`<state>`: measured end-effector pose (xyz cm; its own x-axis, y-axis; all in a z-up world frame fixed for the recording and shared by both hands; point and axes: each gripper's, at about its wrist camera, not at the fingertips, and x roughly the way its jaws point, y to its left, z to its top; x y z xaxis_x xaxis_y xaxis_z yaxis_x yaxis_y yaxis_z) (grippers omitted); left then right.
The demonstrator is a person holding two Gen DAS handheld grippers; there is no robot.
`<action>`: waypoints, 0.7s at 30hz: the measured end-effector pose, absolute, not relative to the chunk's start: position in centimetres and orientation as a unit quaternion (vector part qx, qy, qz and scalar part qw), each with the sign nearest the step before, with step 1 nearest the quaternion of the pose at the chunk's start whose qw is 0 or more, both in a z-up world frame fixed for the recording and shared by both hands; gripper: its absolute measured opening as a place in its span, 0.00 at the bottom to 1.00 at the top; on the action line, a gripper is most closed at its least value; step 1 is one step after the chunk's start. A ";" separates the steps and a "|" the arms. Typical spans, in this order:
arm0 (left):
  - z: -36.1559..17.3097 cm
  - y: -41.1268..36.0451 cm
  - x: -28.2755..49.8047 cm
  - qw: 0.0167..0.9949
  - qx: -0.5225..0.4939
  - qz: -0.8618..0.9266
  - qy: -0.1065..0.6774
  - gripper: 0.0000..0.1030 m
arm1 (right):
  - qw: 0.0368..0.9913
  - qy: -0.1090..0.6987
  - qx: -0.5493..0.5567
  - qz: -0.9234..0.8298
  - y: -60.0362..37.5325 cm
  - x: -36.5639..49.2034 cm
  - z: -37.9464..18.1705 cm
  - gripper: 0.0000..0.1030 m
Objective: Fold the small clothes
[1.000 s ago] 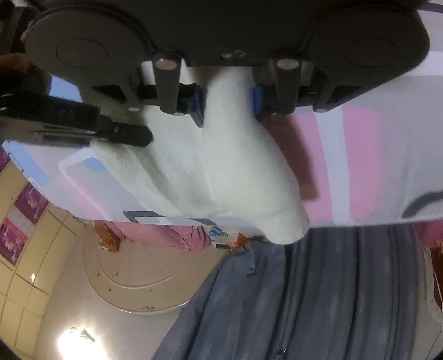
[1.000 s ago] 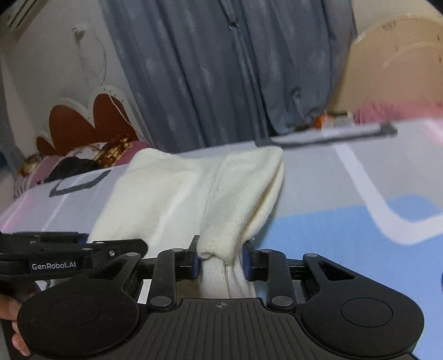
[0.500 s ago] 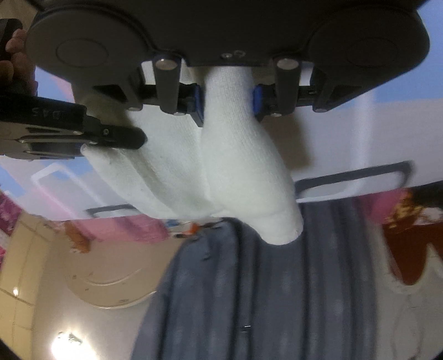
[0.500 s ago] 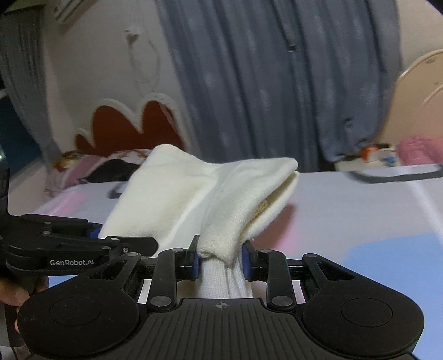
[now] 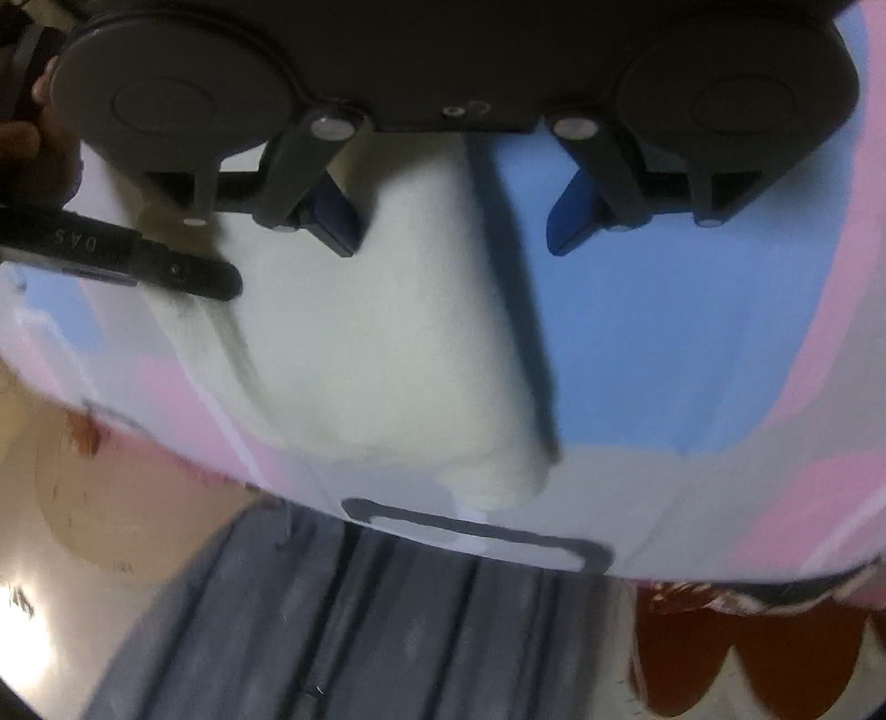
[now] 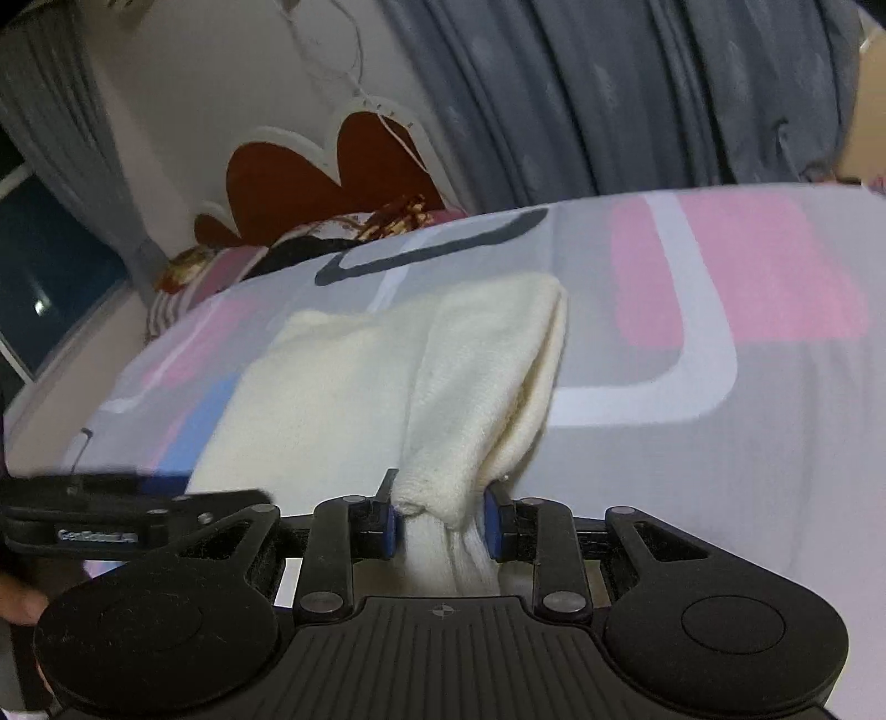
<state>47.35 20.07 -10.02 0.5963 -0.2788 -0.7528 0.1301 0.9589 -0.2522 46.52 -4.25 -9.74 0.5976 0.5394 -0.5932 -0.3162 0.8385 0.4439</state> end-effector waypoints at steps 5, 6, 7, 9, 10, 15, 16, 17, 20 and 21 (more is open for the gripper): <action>-7.6 20.4 44.7 0.915 -0.073 -0.091 0.386 0.58 | 0.899 0.350 0.138 0.226 -5.7 45.4 -9.1 0.44; -6.8 20.6 44.2 0.921 -0.077 -0.092 0.369 0.44 | 0.905 0.336 0.138 0.221 -6.5 44.6 -8.5 0.44; -5.9 20.8 43.9 0.926 -0.093 -0.098 0.351 0.40 | 0.912 0.321 0.133 0.220 -6.8 44.2 -7.9 0.42; -5.2 20.7 43.8 0.928 -0.114 -0.119 0.333 0.32 | 0.921 0.294 0.105 0.232 -6.6 43.4 -6.6 0.21; -5.2 19.8 44.1 0.926 -0.109 -0.130 0.337 0.32 | 0.921 0.292 0.089 0.242 -6.1 43.2 -6.3 0.11; -8.5 15.9 45.1 0.906 -0.046 -0.136 0.399 0.34 | 0.911 0.335 -0.015 0.241 -3.2 44.0 -8.2 0.07; -8.6 15.6 44.7 0.909 -0.040 -0.130 0.393 0.34 | 0.912 0.335 -0.021 0.237 -3.3 44.2 -8.8 0.07; -8.3 15.3 44.3 0.911 -0.038 -0.125 0.391 0.34 | 0.913 0.334 -0.020 0.235 -3.6 44.2 -9.2 0.07; -7.3 15.6 42.2 0.917 -0.060 -0.122 0.374 0.34 | 0.916 0.316 -0.002 0.248 -4.2 43.2 -7.6 0.08; -7.0 15.7 41.0 0.919 -0.064 -0.121 0.369 0.34 | 0.915 0.311 0.000 0.256 -4.7 42.4 -7.3 0.08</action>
